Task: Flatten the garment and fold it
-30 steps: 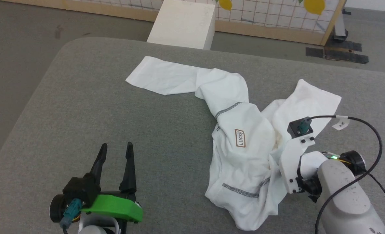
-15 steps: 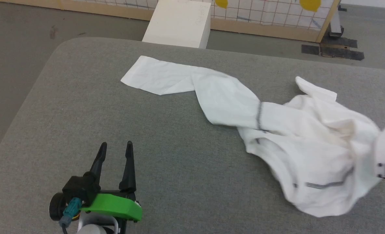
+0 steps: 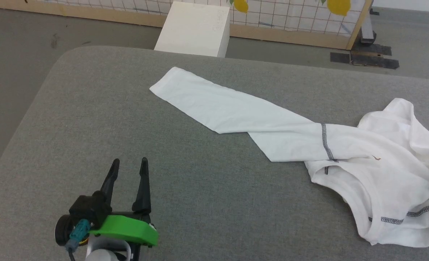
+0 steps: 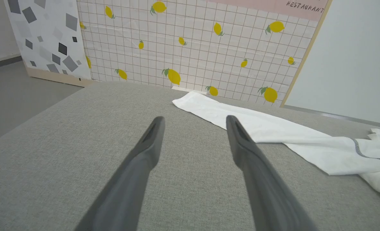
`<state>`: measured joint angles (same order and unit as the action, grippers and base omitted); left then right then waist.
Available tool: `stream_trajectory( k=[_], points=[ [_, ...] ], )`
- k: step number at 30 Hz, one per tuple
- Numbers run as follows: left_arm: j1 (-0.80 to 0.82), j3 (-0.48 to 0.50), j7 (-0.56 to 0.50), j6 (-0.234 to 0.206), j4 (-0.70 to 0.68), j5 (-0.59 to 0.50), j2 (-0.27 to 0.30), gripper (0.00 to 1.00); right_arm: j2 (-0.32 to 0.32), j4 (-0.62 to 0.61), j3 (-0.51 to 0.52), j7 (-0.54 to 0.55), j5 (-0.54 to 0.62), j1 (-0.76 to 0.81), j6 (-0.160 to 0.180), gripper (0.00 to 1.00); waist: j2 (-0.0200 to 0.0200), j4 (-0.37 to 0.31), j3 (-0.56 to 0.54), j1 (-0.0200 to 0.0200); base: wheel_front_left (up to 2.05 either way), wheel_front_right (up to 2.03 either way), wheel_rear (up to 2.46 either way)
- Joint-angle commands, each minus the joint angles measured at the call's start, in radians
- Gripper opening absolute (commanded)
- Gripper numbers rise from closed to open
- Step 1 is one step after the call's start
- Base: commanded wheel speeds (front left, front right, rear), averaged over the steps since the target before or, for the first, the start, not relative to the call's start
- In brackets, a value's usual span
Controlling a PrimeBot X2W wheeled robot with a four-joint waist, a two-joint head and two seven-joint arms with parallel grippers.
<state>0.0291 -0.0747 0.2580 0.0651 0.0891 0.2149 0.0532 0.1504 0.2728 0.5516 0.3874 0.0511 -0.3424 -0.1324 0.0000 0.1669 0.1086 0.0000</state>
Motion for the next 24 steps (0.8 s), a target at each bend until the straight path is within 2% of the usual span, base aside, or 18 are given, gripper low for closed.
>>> stream_trajectory(
  k=[1,7,13,19,24],
  points=[
    [0.003,0.009,0.004,0.003,0.001,-0.005,-0.003,1.00,-0.032,-0.036,-0.004,-0.075,-0.043,-0.015,0.002,1.00,0.0000,-0.012,-0.013,0.0000,0.00,0.00,0.00],
    [-0.011,0.007,0.004,0.002,0.012,-0.002,-0.003,1.00,-0.092,-0.130,-0.099,-0.352,-0.155,0.103,0.002,1.00,0.0000,-0.033,-0.058,0.0000,0.00,0.00,0.00],
    [-0.028,0.000,0.004,-0.001,0.025,-0.002,-0.003,1.00,-0.100,-0.136,-0.245,-0.513,-0.262,0.280,0.002,1.00,0.0000,-0.072,-0.095,0.0000,0.00,0.00,0.00],
    [-0.030,-0.005,0.004,-0.015,0.033,0.020,-0.003,1.00,-0.100,-0.102,-0.336,-0.586,-0.355,0.381,0.002,1.00,0.0000,-0.138,-0.095,0.0000,0.00,0.00,0.00],
    [0.043,-0.031,-0.002,-0.011,0.093,0.047,-0.003,1.00,-0.100,-0.088,-0.381,-0.605,-0.375,0.379,0.002,1.00,0.0000,-0.194,-0.056,0.0000,0.00,0.00,0.00]
  ],
)
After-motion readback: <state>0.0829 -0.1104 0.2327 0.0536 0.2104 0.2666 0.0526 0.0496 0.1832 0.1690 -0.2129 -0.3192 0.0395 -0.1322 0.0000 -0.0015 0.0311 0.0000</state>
